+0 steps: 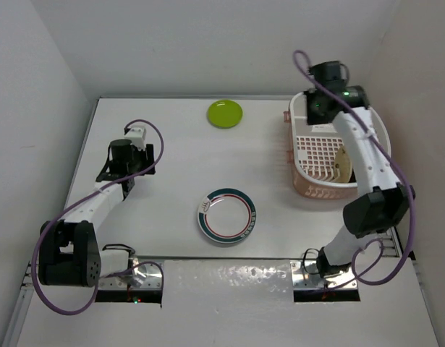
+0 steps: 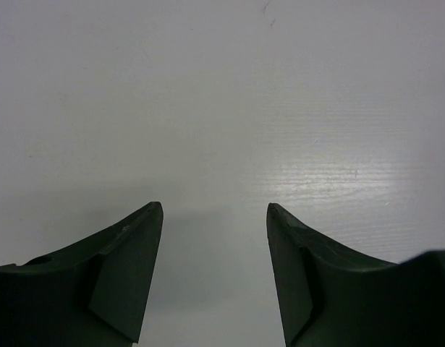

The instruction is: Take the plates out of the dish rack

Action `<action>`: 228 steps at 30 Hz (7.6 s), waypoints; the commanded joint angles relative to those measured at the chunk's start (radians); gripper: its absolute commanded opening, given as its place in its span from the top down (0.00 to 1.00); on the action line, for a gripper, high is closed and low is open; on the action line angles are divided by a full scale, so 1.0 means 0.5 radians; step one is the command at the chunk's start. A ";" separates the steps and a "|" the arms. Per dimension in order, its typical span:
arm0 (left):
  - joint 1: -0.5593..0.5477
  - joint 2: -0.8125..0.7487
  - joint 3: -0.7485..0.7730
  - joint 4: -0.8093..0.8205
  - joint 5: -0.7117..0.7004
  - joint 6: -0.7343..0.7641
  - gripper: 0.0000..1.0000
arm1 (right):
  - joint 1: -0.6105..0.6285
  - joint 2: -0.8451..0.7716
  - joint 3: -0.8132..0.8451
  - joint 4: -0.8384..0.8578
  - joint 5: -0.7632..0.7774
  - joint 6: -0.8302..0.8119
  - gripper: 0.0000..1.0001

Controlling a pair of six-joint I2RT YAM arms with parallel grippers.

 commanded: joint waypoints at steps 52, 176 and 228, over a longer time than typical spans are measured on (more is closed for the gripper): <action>-0.015 -0.201 0.097 0.234 0.463 0.183 0.44 | -0.644 -0.208 -1.102 0.568 0.889 -0.197 1.00; -0.098 0.412 0.683 -0.119 0.543 -0.274 0.44 | 0.239 1.737 0.690 1.510 -0.056 2.475 0.72; -0.092 0.345 0.490 -0.110 0.313 -0.197 0.45 | -0.445 -0.226 -0.330 -0.214 0.832 0.058 0.71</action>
